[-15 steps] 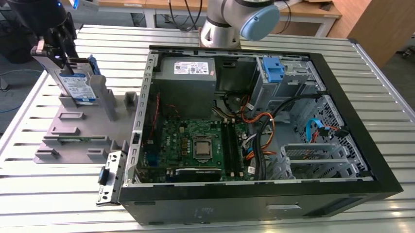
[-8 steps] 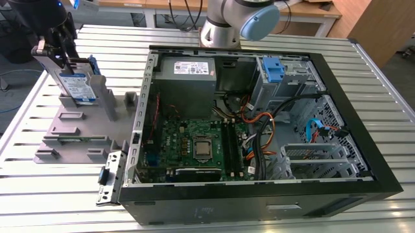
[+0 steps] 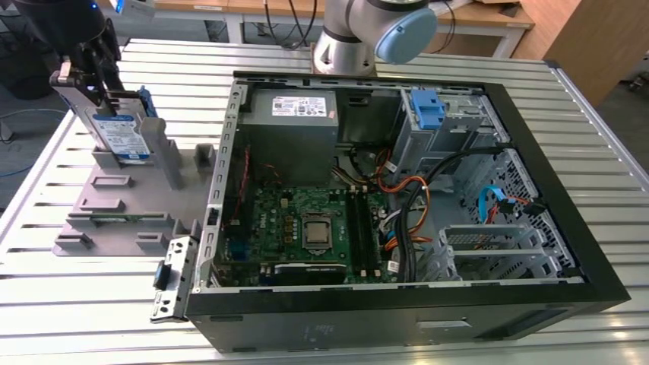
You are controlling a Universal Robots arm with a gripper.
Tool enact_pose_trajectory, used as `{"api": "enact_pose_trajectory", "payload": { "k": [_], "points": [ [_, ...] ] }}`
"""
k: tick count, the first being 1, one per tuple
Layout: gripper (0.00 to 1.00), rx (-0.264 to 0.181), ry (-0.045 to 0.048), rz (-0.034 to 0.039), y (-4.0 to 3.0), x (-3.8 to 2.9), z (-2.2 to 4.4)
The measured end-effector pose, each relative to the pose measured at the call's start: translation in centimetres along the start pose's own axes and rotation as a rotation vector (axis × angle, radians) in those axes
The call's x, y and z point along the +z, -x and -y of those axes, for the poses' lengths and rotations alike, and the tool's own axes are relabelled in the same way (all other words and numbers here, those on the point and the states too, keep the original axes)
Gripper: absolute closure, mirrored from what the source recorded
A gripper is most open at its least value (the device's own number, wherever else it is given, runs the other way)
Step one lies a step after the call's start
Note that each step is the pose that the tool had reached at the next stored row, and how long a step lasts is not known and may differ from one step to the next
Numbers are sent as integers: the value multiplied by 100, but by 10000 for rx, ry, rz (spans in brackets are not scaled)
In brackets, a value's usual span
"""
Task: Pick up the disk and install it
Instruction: 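Pick up the disk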
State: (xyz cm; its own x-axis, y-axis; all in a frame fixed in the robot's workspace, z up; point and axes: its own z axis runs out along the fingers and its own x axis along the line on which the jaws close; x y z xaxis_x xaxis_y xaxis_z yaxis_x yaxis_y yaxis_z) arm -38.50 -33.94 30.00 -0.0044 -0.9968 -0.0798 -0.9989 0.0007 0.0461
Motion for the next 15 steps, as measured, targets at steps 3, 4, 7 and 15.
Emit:
{"api": "enact_pose_trajectory", "payload": {
  "k": [3, 4, 7, 15],
  "points": [
    [47, -1, -1, 0, -2, 1, 0],
    [47, 0, 0, 0, -2, 1, 0],
    [47, -1, -1, 0, -2, 1, 0],
    [55, -1, -1, 0, -3, 2, 0]
  ]
}}
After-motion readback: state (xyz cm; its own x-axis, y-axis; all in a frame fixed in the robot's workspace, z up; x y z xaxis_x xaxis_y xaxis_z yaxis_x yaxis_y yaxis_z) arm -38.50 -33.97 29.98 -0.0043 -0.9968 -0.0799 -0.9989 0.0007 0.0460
